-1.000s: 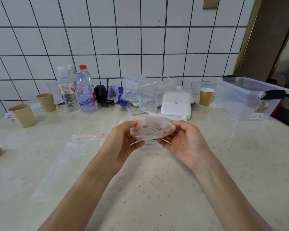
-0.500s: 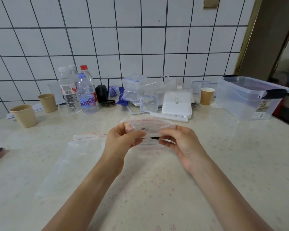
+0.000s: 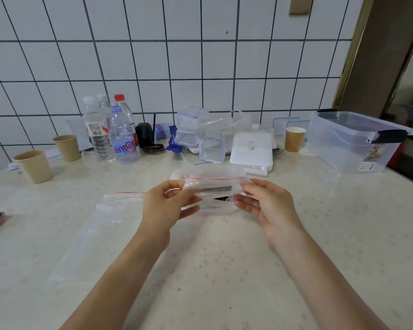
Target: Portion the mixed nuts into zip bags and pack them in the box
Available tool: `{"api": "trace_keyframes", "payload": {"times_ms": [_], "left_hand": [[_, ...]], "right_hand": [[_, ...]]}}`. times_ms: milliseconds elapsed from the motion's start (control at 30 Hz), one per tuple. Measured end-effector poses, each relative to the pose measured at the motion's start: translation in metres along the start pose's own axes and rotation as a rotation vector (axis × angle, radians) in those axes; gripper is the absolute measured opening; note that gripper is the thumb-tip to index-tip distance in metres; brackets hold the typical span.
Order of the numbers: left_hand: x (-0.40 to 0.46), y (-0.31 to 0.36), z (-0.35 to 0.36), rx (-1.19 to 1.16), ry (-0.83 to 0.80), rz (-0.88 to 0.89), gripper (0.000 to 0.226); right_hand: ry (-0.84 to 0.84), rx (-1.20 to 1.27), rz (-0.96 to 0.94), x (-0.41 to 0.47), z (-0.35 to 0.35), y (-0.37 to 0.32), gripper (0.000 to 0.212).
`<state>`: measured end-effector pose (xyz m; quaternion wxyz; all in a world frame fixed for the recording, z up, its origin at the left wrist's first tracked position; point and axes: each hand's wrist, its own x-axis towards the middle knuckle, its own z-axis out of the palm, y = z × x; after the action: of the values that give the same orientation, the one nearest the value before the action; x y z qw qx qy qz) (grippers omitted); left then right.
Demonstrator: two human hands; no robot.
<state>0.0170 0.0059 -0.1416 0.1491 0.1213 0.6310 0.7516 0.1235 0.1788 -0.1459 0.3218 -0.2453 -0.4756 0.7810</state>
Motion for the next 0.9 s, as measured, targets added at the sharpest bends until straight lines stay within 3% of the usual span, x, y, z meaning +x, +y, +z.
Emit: {"api": "trace_keyframes", "payload": {"times_ms": [133,233,367,533,700,900], "left_hand": [[0.001,0.005,-0.002,-0.322,-0.206,-0.247,0.023],[0.004,0.008,-0.001,-0.485,-0.256,-0.38,0.031],[0.005,0.012,-0.001,-0.525,-0.327,-0.383,0.029],[0.004,0.011,0.001,-0.517,-0.348,-0.364,0.041],[0.002,0.013,0.005,-0.516,-0.37,-0.389,0.013],[-0.001,0.011,0.005,-0.577,-0.379,-0.462,0.015]], "right_hand": [[-0.132,0.218,0.16,0.001,0.001,-0.003,0.013],[-0.236,0.309,0.255,0.0,0.002,-0.007,0.013],[-0.341,0.295,0.247,-0.002,0.002,-0.009,0.018],[-0.368,0.25,0.248,-0.008,0.011,-0.011,0.028],[-0.36,0.28,0.252,-0.011,0.014,-0.012,0.03],[-0.35,0.356,0.294,-0.012,0.014,-0.01,0.029]]}}
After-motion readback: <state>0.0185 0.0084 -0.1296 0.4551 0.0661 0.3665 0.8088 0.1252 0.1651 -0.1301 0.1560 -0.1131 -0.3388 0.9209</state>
